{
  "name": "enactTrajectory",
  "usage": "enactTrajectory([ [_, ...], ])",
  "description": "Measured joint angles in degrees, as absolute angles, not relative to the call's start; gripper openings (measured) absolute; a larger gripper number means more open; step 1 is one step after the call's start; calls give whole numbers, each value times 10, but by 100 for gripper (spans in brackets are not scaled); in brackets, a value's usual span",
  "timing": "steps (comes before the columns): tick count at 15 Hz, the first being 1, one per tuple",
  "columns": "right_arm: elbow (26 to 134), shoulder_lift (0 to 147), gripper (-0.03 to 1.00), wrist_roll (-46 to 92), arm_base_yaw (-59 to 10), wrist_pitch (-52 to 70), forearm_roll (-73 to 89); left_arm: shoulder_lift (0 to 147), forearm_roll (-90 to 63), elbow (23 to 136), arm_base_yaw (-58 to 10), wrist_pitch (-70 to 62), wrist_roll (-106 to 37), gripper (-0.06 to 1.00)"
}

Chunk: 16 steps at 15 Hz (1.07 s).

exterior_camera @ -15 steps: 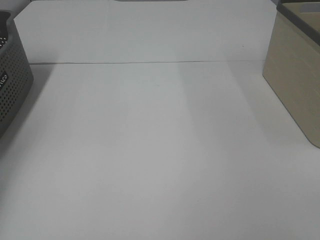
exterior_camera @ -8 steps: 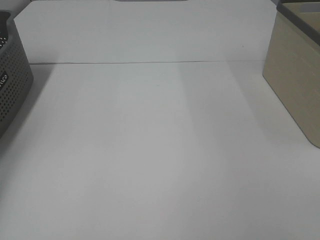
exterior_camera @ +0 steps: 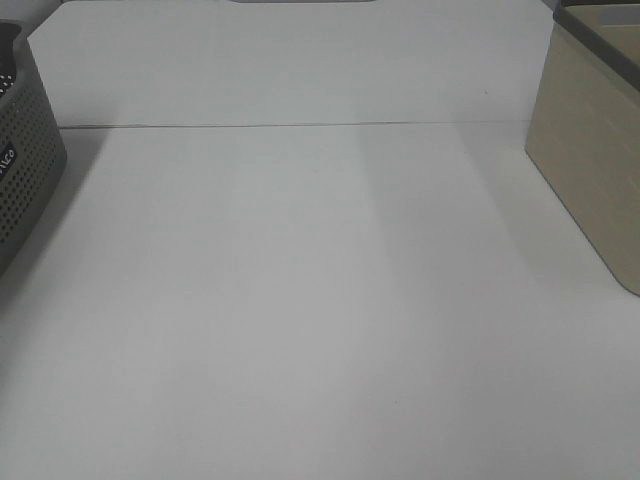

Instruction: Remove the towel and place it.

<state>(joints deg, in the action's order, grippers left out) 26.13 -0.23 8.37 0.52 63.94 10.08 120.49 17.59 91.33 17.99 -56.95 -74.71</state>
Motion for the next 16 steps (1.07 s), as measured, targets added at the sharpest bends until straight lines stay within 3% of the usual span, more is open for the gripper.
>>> enactTrajectory([
  [7,261,-2,75,84,5,639,101,1132,21,1020,174,-688,-588,0],
  [16,261,-2,75,84,5,639,101,941,-156,1040,173,-693,-508,0],
])
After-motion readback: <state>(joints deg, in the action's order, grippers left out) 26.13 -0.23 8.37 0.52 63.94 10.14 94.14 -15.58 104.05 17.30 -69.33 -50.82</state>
